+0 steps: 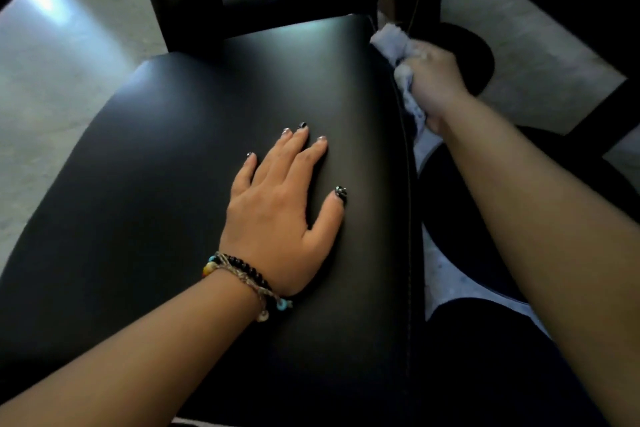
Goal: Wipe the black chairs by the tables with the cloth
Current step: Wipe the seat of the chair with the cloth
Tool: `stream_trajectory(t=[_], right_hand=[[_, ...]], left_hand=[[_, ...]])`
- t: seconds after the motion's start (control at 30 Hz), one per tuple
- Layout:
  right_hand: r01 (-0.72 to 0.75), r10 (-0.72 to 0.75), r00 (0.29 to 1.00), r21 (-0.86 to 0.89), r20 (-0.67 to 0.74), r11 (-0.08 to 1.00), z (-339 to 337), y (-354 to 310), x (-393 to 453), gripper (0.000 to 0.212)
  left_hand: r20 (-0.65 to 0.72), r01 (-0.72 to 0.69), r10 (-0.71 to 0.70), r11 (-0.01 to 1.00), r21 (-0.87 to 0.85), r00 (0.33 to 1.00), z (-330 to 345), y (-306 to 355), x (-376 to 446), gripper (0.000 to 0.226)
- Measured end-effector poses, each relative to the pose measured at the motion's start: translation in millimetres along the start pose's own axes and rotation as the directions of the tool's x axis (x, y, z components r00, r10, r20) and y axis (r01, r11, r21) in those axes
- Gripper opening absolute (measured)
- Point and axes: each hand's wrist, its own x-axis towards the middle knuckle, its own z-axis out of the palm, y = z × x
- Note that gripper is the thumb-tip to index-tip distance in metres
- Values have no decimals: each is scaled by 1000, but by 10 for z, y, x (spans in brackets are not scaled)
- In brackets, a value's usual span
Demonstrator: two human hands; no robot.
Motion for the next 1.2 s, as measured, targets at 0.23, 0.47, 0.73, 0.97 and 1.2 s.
stream_trajectory(t=[0.23, 0.47, 0.73, 0.97, 1.2], right_hand=[[124, -121, 991, 46, -63, 991, -126, 178, -1319, 33], [178, -163, 977, 103, -140, 979, -93, 366, -2488, 50], [27, -19, 987, 53, -157, 998, -109, 268, -1624, 15], [-33, 44, 972, 52, -233, 998, 7, 90, -1780, 21], [-62, 17, 962, -156, -272, 986, 28, -85, -2415, 32]], left_hand=[[14, -10, 9, 999, 43, 1000, -16, 19, 5, 68], [14, 2, -3, 999, 44, 1000, -17, 17, 7, 68], [11, 17, -17, 1000, 24, 1000, -5, -4, -12, 64], [5, 0, 0, 1000, -10, 1000, 46, -59, 38, 63], [28, -20, 20, 1000, 16, 999, 60, -81, 94, 62]])
